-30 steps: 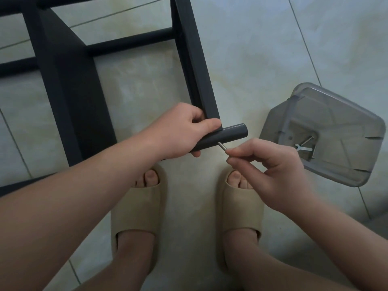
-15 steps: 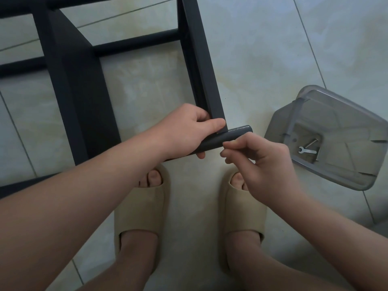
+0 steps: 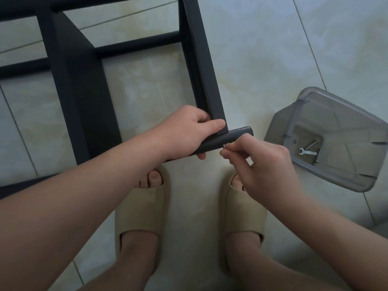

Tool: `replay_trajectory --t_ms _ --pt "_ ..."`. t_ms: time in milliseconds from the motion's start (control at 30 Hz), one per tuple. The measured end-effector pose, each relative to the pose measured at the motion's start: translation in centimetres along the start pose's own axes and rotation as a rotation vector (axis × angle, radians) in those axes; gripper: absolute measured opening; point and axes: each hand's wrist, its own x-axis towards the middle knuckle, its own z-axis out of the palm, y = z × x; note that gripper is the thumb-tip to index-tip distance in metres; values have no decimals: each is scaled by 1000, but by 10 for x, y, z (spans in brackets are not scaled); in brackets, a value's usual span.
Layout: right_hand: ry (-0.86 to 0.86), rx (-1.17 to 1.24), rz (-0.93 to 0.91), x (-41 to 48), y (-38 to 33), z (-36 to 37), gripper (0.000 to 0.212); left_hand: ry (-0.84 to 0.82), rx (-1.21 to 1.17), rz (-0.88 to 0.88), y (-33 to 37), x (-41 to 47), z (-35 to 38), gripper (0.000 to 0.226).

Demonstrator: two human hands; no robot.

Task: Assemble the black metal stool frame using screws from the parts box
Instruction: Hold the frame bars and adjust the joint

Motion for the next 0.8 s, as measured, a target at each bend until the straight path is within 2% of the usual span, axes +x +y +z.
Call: replay_trajectory --t_ms 67,200,367,433,567,800 --pt "8 -81 -76 1 1 -1 18 -4 -5 -8 1 0 0 42" --pt "-12 161 188 -1 -2 0 15 -24 -8 -27 2 0 -1 44" --pt "27 4 -2 2 -5 -1 15 -16 2 -35 3 0 0 45" --pt "22 -4 -6 2 -6 -3 15 -15 10 -41 4 0 0 45" --pt "-14 156 197 0 -5 1 13 0 33 -40 4 0 0 44" --pt "-47 317 352 1 -5 2 21 -13 4 -30 5 1 -3 43"
